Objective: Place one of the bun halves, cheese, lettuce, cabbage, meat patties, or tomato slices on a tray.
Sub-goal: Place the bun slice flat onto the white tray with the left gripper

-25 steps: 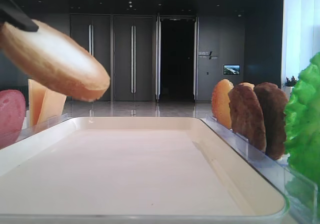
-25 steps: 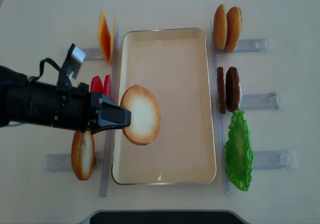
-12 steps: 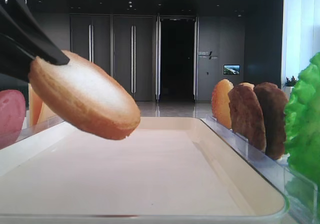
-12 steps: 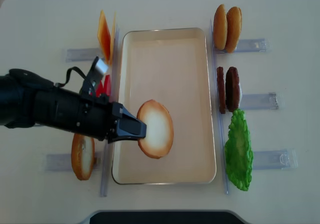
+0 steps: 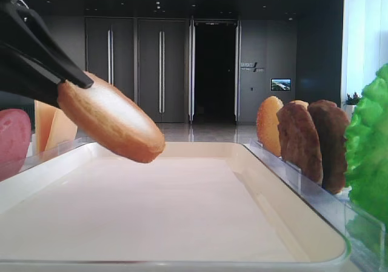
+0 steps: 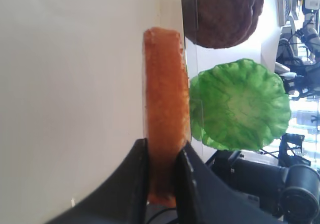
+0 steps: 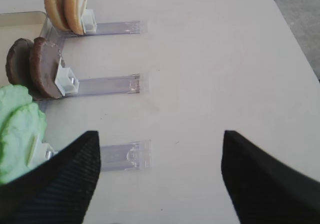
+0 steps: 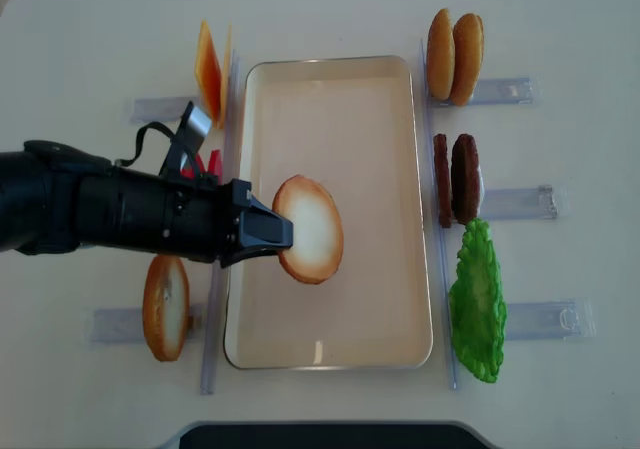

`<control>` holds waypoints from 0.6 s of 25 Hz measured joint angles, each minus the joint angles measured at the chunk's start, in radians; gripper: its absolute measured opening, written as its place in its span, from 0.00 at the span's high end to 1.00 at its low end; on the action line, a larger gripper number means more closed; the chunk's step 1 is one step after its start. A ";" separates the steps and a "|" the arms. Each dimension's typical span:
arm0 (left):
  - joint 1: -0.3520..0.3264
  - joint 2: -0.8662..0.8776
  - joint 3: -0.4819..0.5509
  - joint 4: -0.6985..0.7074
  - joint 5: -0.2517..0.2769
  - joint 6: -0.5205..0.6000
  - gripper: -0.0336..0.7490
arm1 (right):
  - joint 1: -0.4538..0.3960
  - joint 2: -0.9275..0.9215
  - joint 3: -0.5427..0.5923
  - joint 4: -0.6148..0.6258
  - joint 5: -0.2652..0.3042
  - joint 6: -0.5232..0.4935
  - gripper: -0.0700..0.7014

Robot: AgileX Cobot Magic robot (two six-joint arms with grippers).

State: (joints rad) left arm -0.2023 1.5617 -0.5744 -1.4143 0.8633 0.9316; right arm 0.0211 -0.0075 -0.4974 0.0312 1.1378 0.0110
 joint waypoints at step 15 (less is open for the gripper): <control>-0.017 0.132 -0.032 -0.059 -0.013 0.025 0.82 | 0.000 0.000 0.000 0.000 0.000 0.000 0.24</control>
State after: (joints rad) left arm -0.2189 1.6936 -0.6066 -1.4728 0.8503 0.9567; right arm 0.0211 -0.0075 -0.4974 0.0312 1.1378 0.0110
